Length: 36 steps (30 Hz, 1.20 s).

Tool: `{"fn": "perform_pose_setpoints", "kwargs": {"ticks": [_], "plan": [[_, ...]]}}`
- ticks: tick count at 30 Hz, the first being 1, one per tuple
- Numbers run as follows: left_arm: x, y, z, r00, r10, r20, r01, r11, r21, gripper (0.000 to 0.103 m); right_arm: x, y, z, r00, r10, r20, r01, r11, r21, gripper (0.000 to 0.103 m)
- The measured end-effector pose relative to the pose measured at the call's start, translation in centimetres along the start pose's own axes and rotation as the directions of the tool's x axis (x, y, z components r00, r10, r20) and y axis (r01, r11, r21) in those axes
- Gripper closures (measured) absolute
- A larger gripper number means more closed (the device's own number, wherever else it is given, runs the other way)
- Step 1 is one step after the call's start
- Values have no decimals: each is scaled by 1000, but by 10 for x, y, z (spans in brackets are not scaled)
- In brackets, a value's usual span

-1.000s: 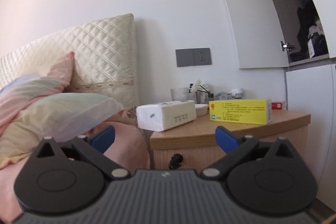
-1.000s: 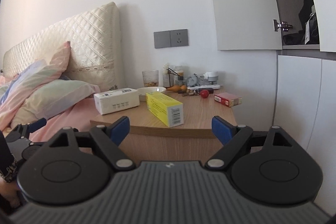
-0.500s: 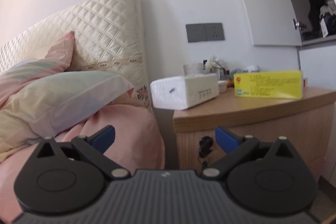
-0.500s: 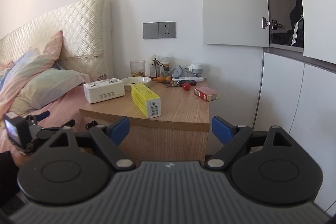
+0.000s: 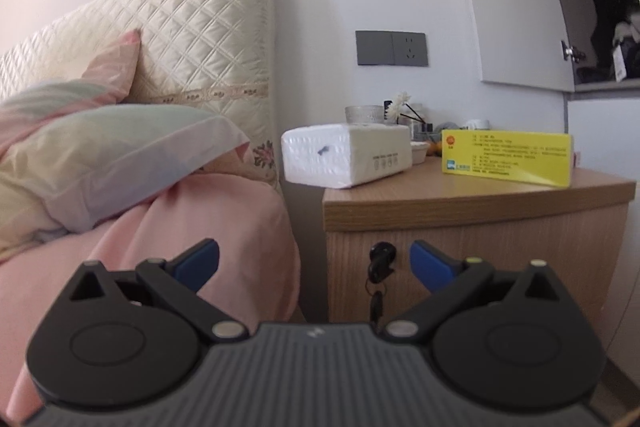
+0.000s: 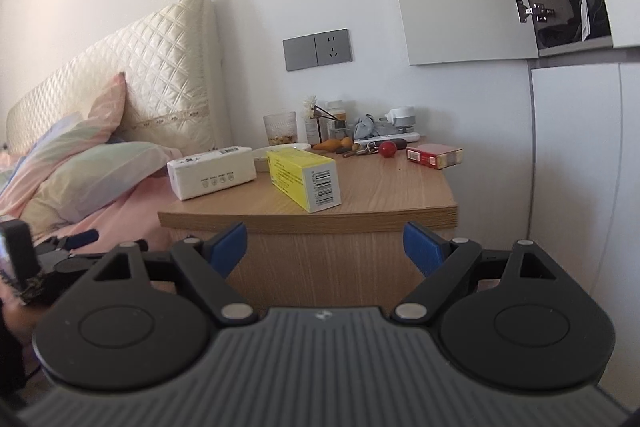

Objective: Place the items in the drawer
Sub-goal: 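Move the left tool toward the black drawer knob of the nightstand, then close the left tool's fingers on the black drawer knob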

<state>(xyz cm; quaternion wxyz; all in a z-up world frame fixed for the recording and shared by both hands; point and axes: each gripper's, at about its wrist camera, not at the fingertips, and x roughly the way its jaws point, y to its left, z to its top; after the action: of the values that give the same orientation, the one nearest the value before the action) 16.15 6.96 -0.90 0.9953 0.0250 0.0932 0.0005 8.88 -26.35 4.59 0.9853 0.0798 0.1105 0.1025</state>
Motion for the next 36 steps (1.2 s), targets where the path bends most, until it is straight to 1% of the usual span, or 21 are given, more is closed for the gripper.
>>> {"fn": "perform_pose_setpoints", "kwargs": {"ticks": [4,6,8,10,13,18,21,23,26,28,29,31,36], "plan": [[-1,1,1,1000,-12,-13,12,999,-43,0,29,-2,-17,998,-14,57,13,1000,16,16],[-2,1,0,1000,-7,-22,6,999,-45,0,39,-5,-25,996,-29,80,27,999,19,16],[-1,2,0,1000,-8,-26,7,999,-50,0,45,-10,-30,995,-48,83,45,998,35,16],[1,2,-1,1000,-10,-30,8,998,-55,0,47,-17,-31,996,-44,76,41,998,52,16],[5,-2,-3,999,-8,-37,7,1000,-28,0,46,-23,-33,994,-23,105,17,998,58,16],[14,-22,-9,1000,-5,-27,6,999,45,1,57,-22,-42,993,-15,121,18,1000,-24,16],[20,-28,-8,999,-40,-36,41,999,16,0,66,-28,-44,993,-22,112,25,999,-23,16],[29,-28,-8,996,-66,-55,66,998,-4,0,71,-33,-46,991,-49,121,57,996,-67,16],[41,-28,-7,993,-95,-67,94,995,-21,1,75,-52,-48,987,-80,139,89,994,-65,16],[50,-26,-7,992,-106,-66,105,994,-18,1,78,-67,-49,984,-82,158,95,993,-76,16],[56,-26,-8,992,-108,-65,107,994,-9,1,80,-73,-49,984,-70,163,85,993,-87,16],[67,-25,-9,991,-118,-64,118,993,-1,1,87,-85,-52,989,-10,148,25,994,-104,16],[89,-16,-10,985,-157,-77,157,988,-8,1,107,-101,-62,997,35,71,-28,995,-96,16]]}}
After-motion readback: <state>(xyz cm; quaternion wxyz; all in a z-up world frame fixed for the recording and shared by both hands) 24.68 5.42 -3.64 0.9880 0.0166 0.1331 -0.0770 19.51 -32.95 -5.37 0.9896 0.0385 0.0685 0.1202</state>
